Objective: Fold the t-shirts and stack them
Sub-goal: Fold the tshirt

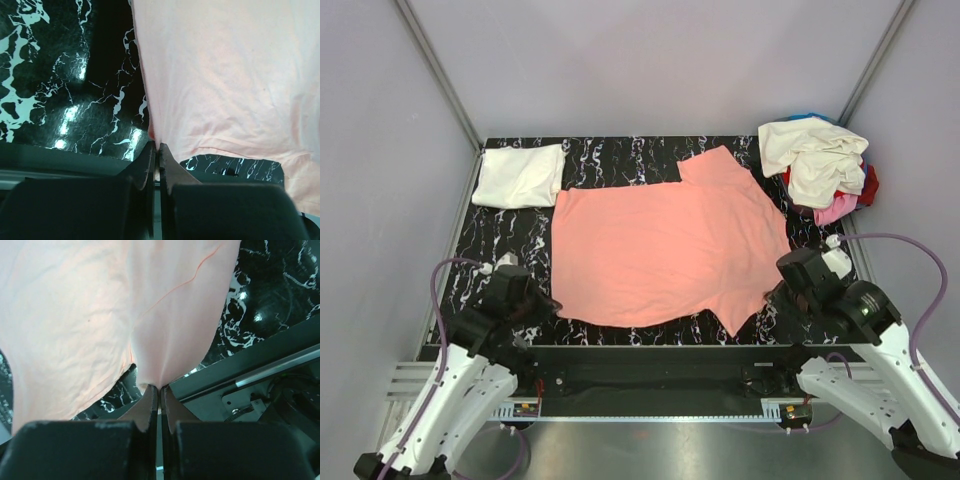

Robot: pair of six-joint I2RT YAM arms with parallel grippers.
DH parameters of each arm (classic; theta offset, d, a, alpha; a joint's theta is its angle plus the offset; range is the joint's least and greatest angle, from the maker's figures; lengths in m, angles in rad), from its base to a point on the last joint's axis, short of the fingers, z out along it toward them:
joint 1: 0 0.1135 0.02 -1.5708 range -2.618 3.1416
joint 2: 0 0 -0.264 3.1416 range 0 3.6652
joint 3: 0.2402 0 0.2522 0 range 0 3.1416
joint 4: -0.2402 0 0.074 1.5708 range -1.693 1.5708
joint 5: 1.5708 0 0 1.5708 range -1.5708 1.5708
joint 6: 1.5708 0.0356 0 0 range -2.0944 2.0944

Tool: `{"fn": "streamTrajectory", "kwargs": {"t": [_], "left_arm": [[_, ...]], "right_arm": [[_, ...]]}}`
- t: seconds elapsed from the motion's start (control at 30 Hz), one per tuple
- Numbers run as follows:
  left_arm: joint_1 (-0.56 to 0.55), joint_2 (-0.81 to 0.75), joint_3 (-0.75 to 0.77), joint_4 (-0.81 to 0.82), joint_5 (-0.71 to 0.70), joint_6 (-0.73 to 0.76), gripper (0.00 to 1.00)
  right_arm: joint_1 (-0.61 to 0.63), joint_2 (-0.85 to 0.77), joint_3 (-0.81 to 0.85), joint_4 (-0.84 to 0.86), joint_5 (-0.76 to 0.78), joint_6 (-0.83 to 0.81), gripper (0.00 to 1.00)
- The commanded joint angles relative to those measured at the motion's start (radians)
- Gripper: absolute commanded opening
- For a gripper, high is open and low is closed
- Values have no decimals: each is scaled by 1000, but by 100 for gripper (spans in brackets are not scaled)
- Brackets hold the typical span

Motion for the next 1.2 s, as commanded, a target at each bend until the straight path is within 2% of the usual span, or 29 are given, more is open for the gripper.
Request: {"fn": "streamTrajectory", "kwargs": {"t": [0.0,0.13,0.3,0.4,0.47,0.57,0.8,1.17], "left_arm": [[-3,46,92,-14,-47,34,0],[7,135,159,-2,-78,74,0],[63,250,188,53,-54,131,0],[154,308,196,94,-17,170,0],[181,345,208,110,-1,200,0],[220,421,222,151,11,227,0],[278,579,251,234,46,270,0],[304,796,328,289,62,347,0]], "right_arm": [[5,77,85,-35,99,-56,0],[4,184,163,8,152,-126,0],[-24,357,244,128,175,-302,0],[-115,443,277,229,114,-438,0],[-178,495,281,331,-1,-522,0],[-234,551,298,393,-39,-623,0],[-286,675,378,427,-55,-692,0],[-311,838,438,456,-50,-732,0]]}}
